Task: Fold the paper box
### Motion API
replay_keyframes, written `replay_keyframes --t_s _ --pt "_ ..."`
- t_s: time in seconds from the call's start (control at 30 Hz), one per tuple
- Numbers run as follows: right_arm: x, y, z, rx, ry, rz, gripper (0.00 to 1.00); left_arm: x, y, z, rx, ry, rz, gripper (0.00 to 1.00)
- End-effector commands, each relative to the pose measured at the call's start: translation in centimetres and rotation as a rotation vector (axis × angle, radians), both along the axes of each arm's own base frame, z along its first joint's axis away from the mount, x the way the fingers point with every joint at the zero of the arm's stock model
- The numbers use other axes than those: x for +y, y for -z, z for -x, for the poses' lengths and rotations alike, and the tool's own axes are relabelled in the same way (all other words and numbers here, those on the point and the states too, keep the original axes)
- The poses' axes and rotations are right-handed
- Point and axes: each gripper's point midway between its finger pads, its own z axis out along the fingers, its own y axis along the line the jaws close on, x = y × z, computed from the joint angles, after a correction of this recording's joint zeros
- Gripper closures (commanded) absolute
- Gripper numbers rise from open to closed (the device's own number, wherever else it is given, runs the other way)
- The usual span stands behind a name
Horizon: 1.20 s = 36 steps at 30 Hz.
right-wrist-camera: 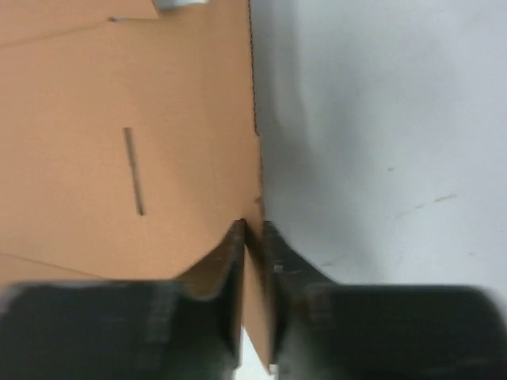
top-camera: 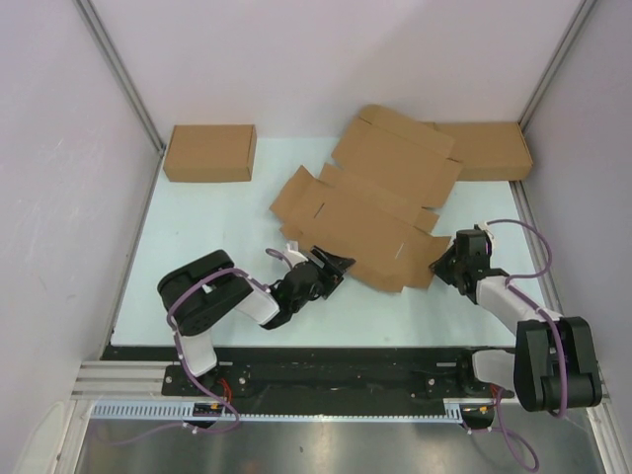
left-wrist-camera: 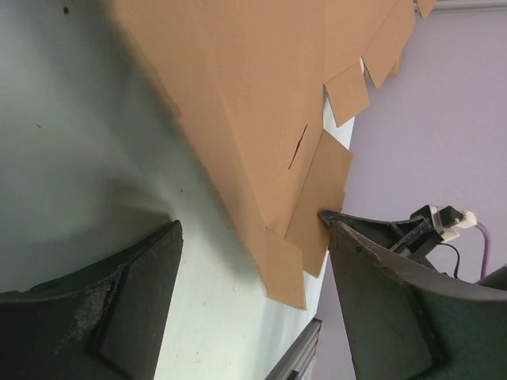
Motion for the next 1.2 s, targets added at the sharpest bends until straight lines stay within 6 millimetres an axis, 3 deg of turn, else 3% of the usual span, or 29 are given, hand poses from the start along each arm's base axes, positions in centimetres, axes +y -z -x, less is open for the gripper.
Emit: replay_keyframes --t_s 0.0,0.17,0.43,0.47,0.57,0.6,0.63,0.67,0.7,0.8,0.83,0.9,0.97,1.03,1.07,1.1,1.17 --pt "1.5 -0.6 0.8 -0.037 -0.038 -0.059 0.97 -0.4 -0.8 -0.5 -0.031 -0.011 0.018 0.2" --pt "3.3 -1.7 2.1 -0.07 -0.037 -0.136 1.0 0.2 -0.7 -0.7 -0.047 -0.01 0.0 0.21" --pt "7.2 -1.7 5.3 -0.071 -0.027 -0.278 1.0 1.3 -1.1 -1.5 -0.078 -0.003 -0.019 0.27" --pt "7.2 -1.8 5.2 -0.082 -0.001 -0.286 1.0 1.4 -1.1 -1.5 -0.083 0.001 -0.025 0.29" --pt "8.3 -2.5 5.6 -0.107 -0.025 -0.289 1.0 1.5 -1.8 -1.4 -0.119 0.03 0.0 0.51" --pt "8.4 -2.4 5.9 -0.094 -0.036 -0.28 0.92 1.8 -1.7 -1.2 -0.125 0.044 0.004 0.67" --pt "8.6 -2.9 5.9 -0.095 -0.051 -0.273 0.8 1.9 -2.1 -1.2 -0.136 0.073 0.014 0.73" --pt "8.5 -3.1 6.1 -0.09 -0.065 -0.248 0.64 2.0 -2.4 -1.2 -0.146 0.089 0.023 0.78" --pt "7.9 -2.8 7.0 -0.063 -0.083 -0.197 0.41 2.3 -3.4 -1.2 -0.16 0.104 0.034 0.85" --pt "6.9 -5.3 7.9 -0.106 -0.125 -0.128 0.17 3.1 -4.2 -1.4 -0.17 0.197 -0.033 0.9" --pt "6.8 -7.5 7.7 -0.154 -0.132 -0.127 0.14 3.6 -6.4 -2.0 -0.245 0.217 -0.073 0.91" --pt "5.8 -9.4 8.4 -0.178 -0.148 -0.07 0.1 3.4 -7.8 -2.4 -0.251 0.298 -0.168 0.94" --pt "5.0 -14.0 8.6 -0.267 -0.15 -0.051 0.09 3.3 -12.1 -3.1 -0.365 0.379 -0.261 0.95" --pt "4.6 -16.8 8.7 -0.321 -0.182 -0.007 0.09 3.7 -15.0 -3.9 -0.462 0.441 -0.353 0.94" --pt "4.6 -20.1 8.8 -0.38 -0.193 -0.012 0.09 3.4 -17.9 -4.6 -0.497 0.47 -0.371 0.94" --pt "4.6 -21.4 8.8 -0.402 -0.203 -0.007 0.09 2.9 -19.2 -4.0 -0.519 0.548 -0.36 0.94" --pt "4.7 -25.3 8.8 -0.469 -0.244 0.009 0.09 3.1 -22.3 -5.2 -0.564 0.612 -0.394 0.92"
